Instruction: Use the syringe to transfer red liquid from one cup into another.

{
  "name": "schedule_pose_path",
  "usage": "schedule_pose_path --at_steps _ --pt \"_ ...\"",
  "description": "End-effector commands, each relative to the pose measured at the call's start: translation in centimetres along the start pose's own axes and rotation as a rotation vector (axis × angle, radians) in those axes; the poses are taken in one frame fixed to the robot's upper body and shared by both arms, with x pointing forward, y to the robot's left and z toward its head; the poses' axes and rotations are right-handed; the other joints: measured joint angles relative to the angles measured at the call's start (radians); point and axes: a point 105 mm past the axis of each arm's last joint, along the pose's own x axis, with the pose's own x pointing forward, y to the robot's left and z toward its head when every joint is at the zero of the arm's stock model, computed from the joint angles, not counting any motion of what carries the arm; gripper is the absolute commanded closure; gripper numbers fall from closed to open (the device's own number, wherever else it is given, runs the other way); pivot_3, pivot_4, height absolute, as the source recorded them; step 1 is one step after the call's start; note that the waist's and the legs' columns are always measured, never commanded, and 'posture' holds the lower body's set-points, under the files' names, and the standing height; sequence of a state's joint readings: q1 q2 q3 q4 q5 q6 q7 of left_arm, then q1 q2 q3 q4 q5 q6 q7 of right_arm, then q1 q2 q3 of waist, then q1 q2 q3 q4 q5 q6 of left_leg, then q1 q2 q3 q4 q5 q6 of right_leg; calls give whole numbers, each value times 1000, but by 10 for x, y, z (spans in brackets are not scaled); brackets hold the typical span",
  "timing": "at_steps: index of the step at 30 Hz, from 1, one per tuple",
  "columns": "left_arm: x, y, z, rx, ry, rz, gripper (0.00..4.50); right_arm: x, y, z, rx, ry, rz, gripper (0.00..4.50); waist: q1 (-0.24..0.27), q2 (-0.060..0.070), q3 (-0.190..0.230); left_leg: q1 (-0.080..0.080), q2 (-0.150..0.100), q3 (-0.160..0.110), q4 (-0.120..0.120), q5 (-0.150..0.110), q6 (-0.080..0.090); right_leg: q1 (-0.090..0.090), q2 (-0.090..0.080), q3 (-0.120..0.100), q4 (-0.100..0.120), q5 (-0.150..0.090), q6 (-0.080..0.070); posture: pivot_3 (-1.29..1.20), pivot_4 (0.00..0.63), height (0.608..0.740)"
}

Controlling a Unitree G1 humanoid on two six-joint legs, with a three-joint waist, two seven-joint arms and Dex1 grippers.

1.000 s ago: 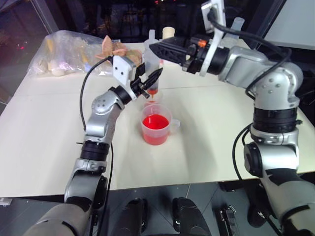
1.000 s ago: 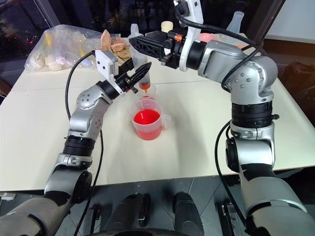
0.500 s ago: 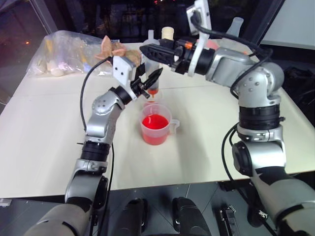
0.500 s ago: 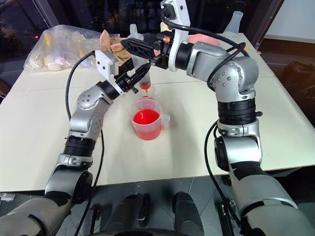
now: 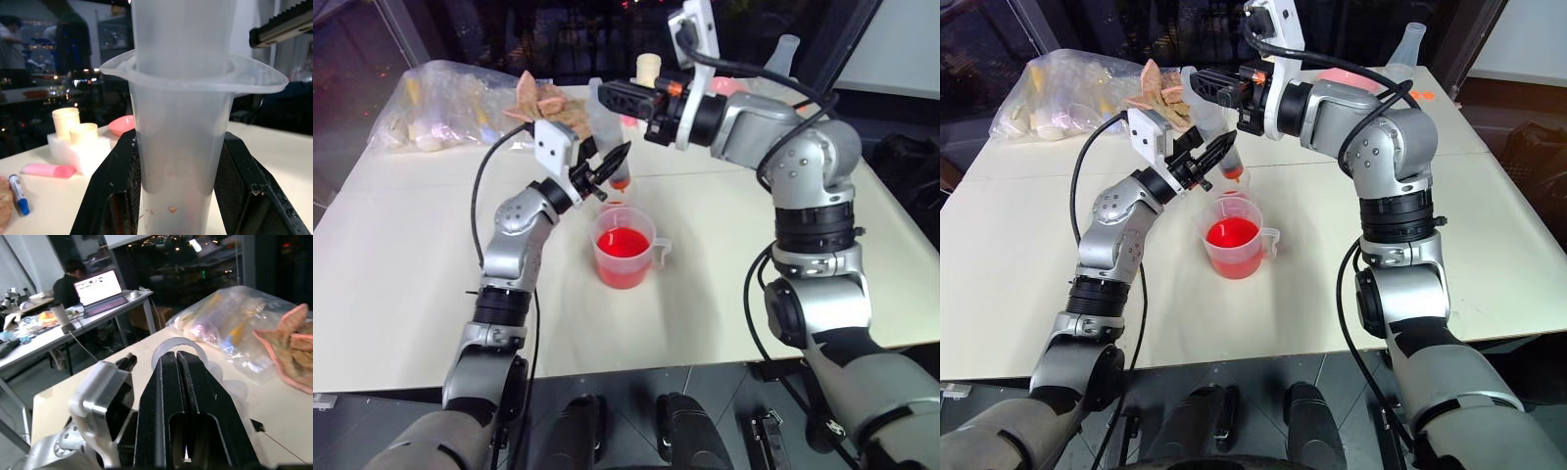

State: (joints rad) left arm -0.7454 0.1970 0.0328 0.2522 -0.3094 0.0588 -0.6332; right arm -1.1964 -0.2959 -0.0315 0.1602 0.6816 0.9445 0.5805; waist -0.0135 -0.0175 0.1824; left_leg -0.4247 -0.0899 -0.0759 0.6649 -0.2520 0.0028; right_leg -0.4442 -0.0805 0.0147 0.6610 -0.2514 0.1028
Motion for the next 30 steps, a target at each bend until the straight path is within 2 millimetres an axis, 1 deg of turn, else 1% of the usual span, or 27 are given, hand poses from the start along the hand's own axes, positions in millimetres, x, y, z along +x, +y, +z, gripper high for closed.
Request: schedule_pose_path --at_steps 1,5,9,11,19,30 --pt "6 -11 19 39 -57 -52 3007 4 11 13 -51 -28 34 4463 -2 0 0 0 0 0 0 0 0 0 0 0 0 0 0 0 150 740" --pt "6 -11 18 33 -56 -54 3007 4 10 11 -54 -21 32 4463 -1 0 0 0 0 0 0 0 0 0 0 0 0 0 0 0 150 740" --pt "8 -12 20 30 -58 -61 3007 5 8 0 -41 18 36 4463 -1 0 0 0 0 0 0 0 0 0 0 0 0 0 0 0 150 740" --pt "8 -12 21 29 -59 -61 3007 5 7 -2 -42 28 38 4463 -1 0 0 0 0 0 0 0 0 0 0 0 0 0 0 0 150 740" --pt "7 -9 35 29 -74 -61 3007 3 -1 -25 -17 133 30 4463 -1 0 0 0 0 0 0 0 0 0 0 0 1 0 0 0 150 740" --pt "5 -7 49 30 -82 -49 3007 1 -11 -39 3 175 6 4463 -1 0 0 0 0 0 0 1 -2 0 0 0 1 0 0 0 150 740"
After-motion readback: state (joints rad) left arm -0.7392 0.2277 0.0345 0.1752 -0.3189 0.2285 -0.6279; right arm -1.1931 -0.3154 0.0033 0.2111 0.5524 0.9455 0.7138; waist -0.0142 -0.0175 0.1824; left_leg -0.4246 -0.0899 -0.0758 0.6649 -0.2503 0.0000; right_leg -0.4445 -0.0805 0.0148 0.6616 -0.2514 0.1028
